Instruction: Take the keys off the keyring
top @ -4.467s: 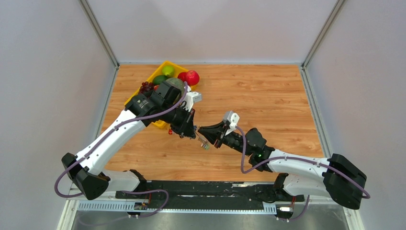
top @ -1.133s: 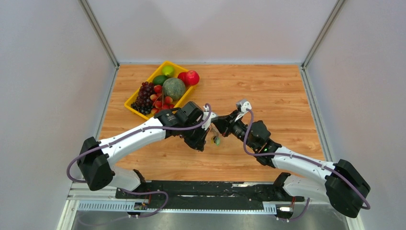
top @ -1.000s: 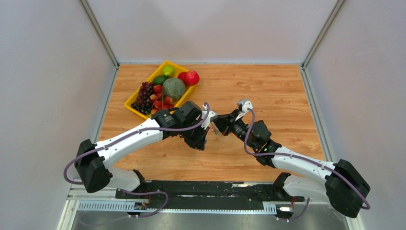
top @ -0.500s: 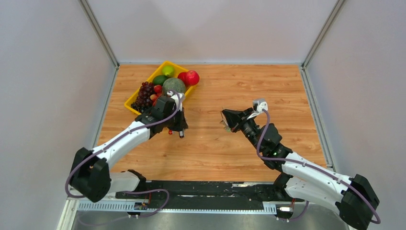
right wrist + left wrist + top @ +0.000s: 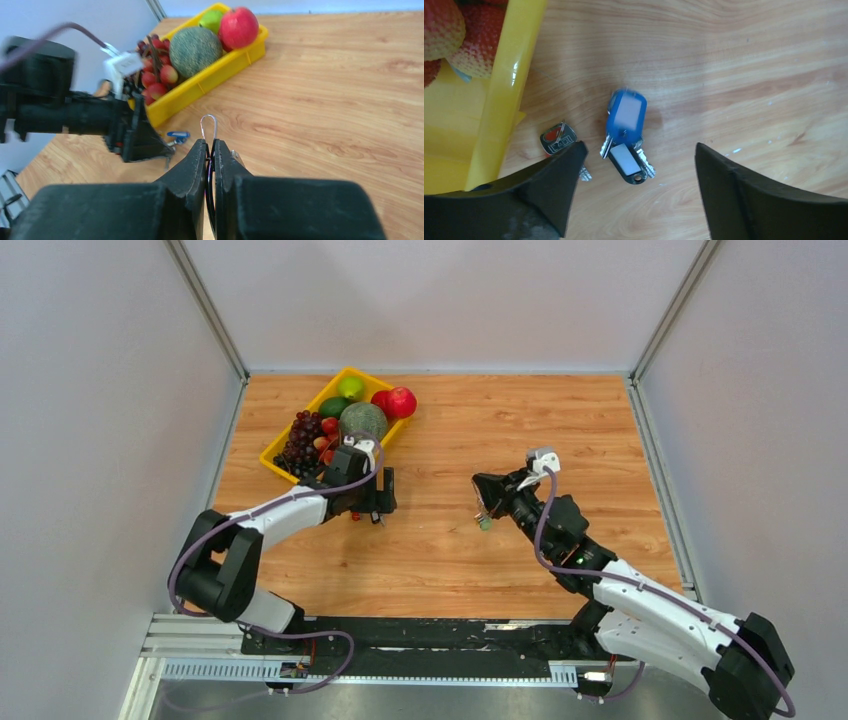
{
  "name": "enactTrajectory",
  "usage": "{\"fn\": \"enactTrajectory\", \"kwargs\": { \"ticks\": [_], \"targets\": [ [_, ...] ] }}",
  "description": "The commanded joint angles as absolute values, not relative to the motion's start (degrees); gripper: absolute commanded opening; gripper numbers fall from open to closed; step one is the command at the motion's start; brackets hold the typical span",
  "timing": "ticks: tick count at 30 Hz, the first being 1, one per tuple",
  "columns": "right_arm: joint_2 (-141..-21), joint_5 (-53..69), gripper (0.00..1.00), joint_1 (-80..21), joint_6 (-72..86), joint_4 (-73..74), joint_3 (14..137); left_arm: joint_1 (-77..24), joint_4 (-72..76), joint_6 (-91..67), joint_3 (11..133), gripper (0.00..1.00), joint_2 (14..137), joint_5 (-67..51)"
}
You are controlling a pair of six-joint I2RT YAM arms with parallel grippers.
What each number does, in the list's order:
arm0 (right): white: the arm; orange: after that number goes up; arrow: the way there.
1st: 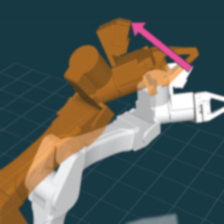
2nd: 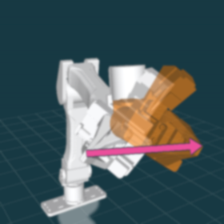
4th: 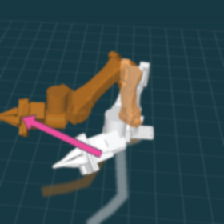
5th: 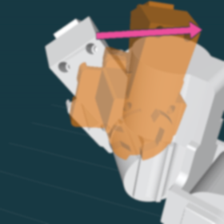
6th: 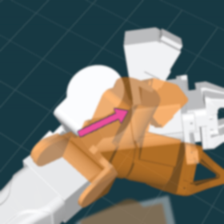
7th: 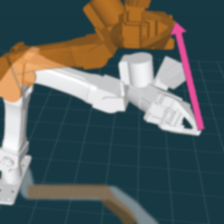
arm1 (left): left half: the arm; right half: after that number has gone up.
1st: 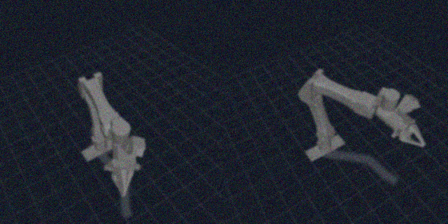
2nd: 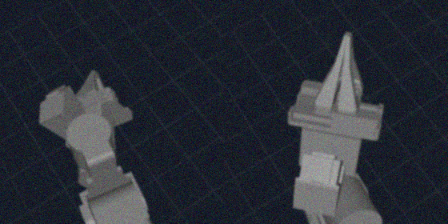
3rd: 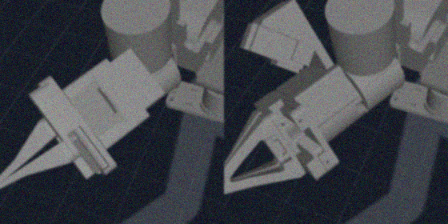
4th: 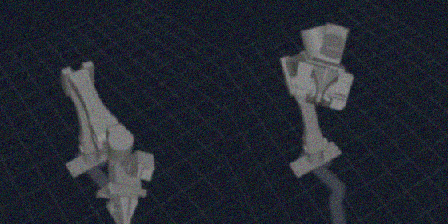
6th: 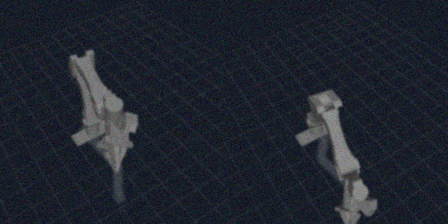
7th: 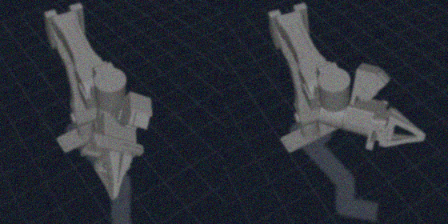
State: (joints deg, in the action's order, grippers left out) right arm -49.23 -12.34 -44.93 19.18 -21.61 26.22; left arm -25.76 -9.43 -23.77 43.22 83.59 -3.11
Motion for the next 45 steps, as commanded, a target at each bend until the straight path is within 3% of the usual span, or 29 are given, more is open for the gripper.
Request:
{"fn": "enactTrajectory", "kwargs": {
  "ticks": [1,9,13,18,20,24,28,32,36,45],
  "targets": [
    [-55.18,-1.77,0.00,-40.39,21.11,-22.43,29.44,-25.66,-5.04,-24.07,39.81,1.00,75.23,-5.66],
    [-73.86,32.00,0.00,-23.87,36.06,-39.02,32.16,-25.66,-7.27,-24.02,34.70,1.00,58.04,-7.08],
    [-86.81,40.63,0.01,-14.99,46.28,-50.29,34.12,-25.64,-7.36,-23.88,32.83,1.00,53.78,-6.53],
    [-99.09,39.39,0.29,-7.77,45.28,-47.24,40.03,-25.61,-6.94,-23.73,31.69,1.00,53.16,-6.55],
    [-99.70,37.41,0.45,-6.84,42.55,-44.13,41.42,-25.65,-6.62,-23.69,31.24,1.00,52.36,-6.16],
    [-95.56,31.91,0.82,-6.83,35.70,-33.19,44.07,-25.66,-6.86,-23.28,30.88,1.00,49.99,-4.39],
    [-85.85,21.83,0.99,-7.12,28.86,-21.12,45.05,-25.66,-6.77,-23.46,30.55,1.00,46.27,-2.34],
    [-74.36,14.84,1.00,-7.46,26.62,-15.30,43.03,-25.62,-8.00,-24.92,31.19,1.00,42.72,1.80],
    [-64.37,19.99,1.00,-7.40,23.28,-8.17,42.12,-25.62,-12.00,-27.94,33.85,1.00,40.42,6.07],
    [-41.03,14.31,1.00,-7.46,21.13,-3.23,32.92,-25.65,-15.54,-24.07,36.92,1.00,35.89,3.44]
  ]
}}
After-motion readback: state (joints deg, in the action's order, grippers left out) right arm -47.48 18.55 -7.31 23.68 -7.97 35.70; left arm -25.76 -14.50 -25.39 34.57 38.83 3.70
